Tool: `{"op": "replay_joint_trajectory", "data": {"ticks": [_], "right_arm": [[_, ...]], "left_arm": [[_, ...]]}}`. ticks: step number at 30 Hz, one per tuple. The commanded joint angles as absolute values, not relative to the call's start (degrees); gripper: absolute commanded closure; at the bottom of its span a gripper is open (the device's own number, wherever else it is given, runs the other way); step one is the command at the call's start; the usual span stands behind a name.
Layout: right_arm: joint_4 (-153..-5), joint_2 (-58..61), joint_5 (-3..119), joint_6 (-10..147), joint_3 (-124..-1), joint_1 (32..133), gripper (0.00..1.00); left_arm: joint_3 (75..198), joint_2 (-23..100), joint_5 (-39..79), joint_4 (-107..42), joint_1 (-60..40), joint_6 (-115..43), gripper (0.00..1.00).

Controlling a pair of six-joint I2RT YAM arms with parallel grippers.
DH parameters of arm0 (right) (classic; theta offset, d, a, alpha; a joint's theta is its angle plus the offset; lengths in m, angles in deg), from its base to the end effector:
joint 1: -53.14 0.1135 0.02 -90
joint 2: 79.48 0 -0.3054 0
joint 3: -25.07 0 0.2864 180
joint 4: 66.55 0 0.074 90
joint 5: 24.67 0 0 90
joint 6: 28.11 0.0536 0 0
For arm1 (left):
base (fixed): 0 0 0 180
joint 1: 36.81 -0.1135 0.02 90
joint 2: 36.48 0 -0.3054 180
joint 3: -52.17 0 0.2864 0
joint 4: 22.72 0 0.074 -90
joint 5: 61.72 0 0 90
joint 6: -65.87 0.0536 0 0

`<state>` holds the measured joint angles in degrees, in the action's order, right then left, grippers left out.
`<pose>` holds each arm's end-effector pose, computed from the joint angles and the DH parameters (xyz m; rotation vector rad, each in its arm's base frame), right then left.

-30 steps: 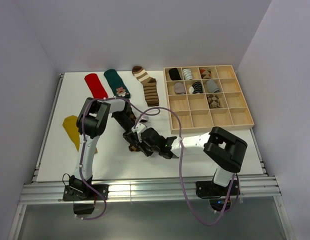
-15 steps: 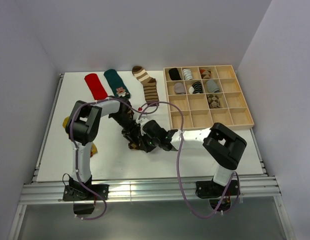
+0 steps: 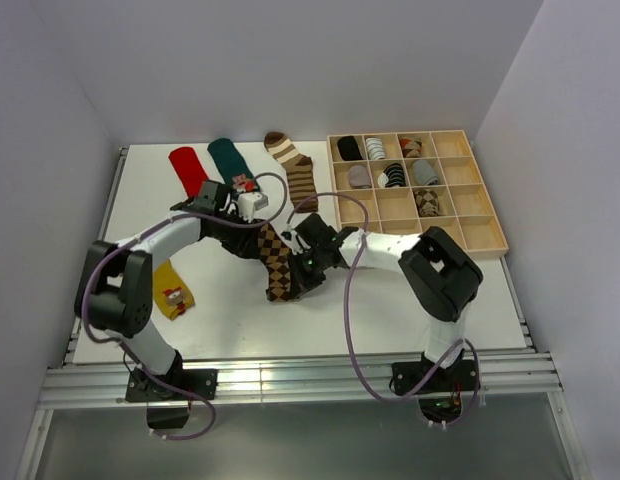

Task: Roll the socks
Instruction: Roll the sock at the center of the board.

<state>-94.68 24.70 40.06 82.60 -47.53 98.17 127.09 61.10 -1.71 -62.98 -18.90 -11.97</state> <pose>0.2669 0.2996 0.1539 -0.7518 2.6870 0.9335 0.3528 -0.1422 0.1987 0.8386 2.4738 -0.7288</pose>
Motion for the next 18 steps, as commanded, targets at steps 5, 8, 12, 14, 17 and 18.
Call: {"op": "replay_joint_trajectory", "data": {"ticks": [5,8,12,14,17,18], "right_arm": [[-109.4,33.3,29.8,79.7,-57.7,93.5,1.00],[-113.2,36.1,28.6,78.7,-62.3,92.7,0.99],[-116.3,38.6,28.1,78.9,-65.6,92.2,0.99],[-116.2,39.2,28.0,79.5,-66.3,92.1,0.99],[-116.0,39.8,27.6,79.9,-66.8,92.0,0.98],[-116.2,40.1,27.5,79.9,-67.2,92.1,0.98]], "left_arm": [[118.7,47.6,2.6,-51.1,-19.9,-12.4,0.51],[114.9,41.6,5.9,-49.2,-18.0,-7.4,0.48],[108.4,35.0,13.1,-44.8,-10.4,-1.5,0.42],[104.4,32.7,15.0,-42.8,-4.8,1.9,0.37],[101.3,30.5,17.9,-40.6,1.1,5.3,0.35],[100.0,30.1,18.3,-39.7,2.4,6.0,0.35]]}}
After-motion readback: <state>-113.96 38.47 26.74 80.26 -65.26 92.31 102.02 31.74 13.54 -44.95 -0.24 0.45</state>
